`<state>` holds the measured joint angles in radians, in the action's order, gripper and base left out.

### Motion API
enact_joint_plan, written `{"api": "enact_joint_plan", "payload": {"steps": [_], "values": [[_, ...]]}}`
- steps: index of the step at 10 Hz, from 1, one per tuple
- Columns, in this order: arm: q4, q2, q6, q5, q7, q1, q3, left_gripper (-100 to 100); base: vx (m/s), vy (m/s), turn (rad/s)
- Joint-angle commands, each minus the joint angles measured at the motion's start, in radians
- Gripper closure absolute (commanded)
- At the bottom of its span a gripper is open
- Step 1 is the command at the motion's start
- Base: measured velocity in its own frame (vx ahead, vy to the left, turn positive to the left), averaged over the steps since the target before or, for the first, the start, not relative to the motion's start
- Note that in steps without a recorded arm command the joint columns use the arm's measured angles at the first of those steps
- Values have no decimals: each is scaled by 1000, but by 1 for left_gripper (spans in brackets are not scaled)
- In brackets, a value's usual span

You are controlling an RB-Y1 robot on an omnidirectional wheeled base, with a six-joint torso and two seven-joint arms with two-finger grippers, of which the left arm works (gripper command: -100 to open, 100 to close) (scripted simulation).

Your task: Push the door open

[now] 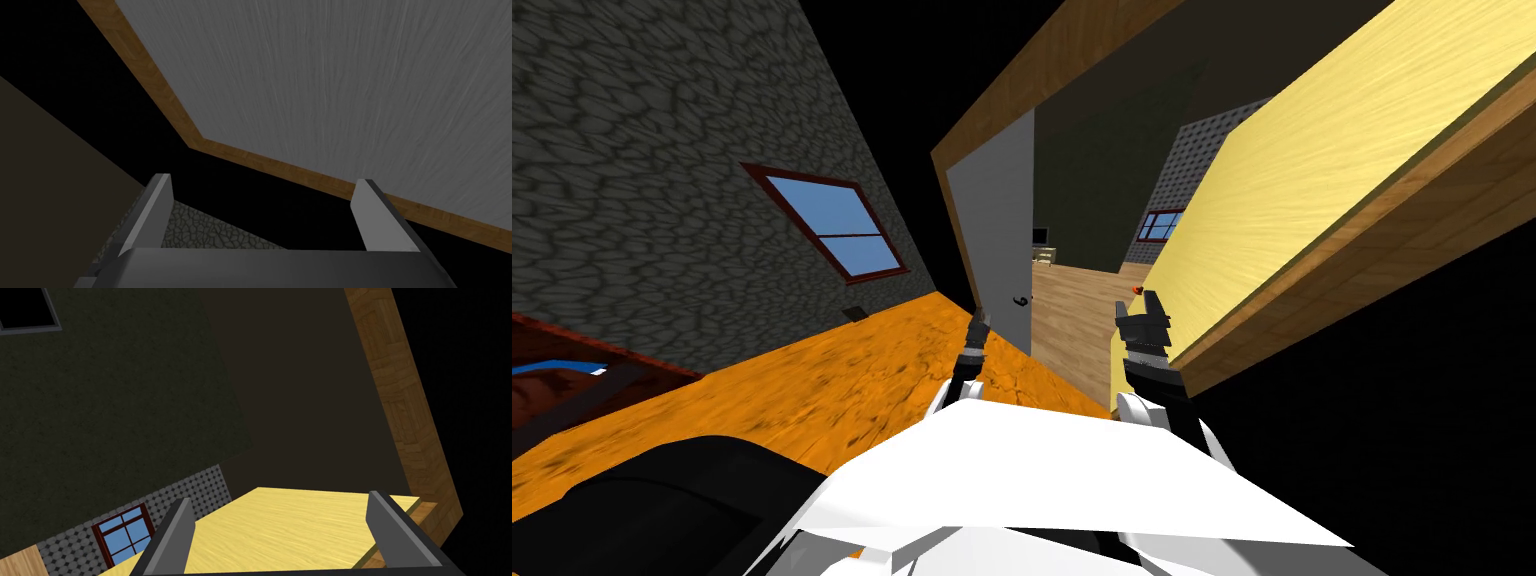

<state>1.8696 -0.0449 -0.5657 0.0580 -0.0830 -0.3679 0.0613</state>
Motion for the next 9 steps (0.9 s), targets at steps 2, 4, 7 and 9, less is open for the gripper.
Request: {"api": "enact_joint_plan", "payload": {"steps": [2, 4, 7, 9], "values": [[-69, -8, -11, 0, 2, 20, 21, -100, 89, 74, -70], [-129, -14, -22, -1, 2, 38, 36, -100, 92, 81, -70], [-221, -22, -39, -3, 3, 65, 59, -100, 89, 73, -78], [-285, -27, -50, -4, 4, 83, 74, -100, 86, 80, -73]]}}
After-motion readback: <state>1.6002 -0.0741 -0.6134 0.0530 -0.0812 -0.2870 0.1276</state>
